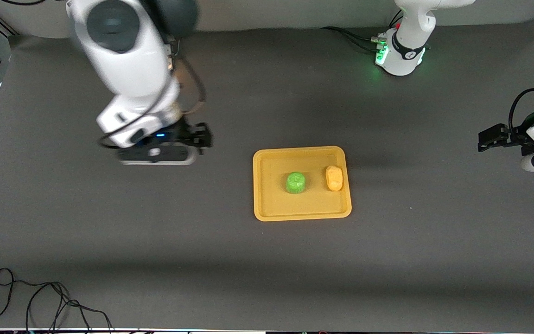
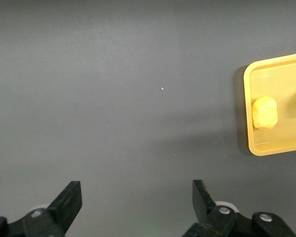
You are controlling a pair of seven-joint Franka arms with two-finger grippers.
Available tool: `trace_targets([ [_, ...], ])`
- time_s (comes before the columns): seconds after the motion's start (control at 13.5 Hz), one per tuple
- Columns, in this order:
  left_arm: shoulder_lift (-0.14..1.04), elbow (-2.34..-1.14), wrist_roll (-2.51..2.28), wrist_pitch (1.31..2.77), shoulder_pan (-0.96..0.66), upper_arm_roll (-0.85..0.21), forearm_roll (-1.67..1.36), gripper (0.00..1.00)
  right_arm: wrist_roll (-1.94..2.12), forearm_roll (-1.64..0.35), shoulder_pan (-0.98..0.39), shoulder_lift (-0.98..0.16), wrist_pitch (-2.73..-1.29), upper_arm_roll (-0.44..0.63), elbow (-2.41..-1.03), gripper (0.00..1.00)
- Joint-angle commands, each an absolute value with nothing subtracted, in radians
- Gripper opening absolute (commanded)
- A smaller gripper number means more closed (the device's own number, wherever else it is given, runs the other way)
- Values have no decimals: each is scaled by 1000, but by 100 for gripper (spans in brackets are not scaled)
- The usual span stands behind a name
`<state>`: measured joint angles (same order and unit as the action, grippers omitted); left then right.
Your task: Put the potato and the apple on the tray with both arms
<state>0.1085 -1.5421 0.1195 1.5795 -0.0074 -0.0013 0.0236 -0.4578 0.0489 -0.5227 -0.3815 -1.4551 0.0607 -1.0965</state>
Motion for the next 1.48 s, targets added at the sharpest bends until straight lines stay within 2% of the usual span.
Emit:
trace_targets([
  [0.0,118,-1513,133,1575,-14,3,32,100,-315,-6,-384,-157,-1520,43,-1391,100],
  [0.22,126,-1509,133,1578,-14,3,34,100,-203,-12,-244,-49,-1563,40,-1534,100],
  [0.59,130,-1505,137,1611,-14,5,34,100,-52,-38,-55,-37,-1574,48,-1574,100],
  [0.81,130,-1505,137,1608,-17,3,35,100,-37,-38,-52,-37,-1566,97,-1577,100],
  [1.11,133,-1505,137,1614,-20,3,38,100,-37,-25,-55,23,-1572,98,-1627,100],
  [1.41,137,-1505,135,1612,-31,-2,44,100,-34,-21,-55,11,-1566,97,-1615,100],
])
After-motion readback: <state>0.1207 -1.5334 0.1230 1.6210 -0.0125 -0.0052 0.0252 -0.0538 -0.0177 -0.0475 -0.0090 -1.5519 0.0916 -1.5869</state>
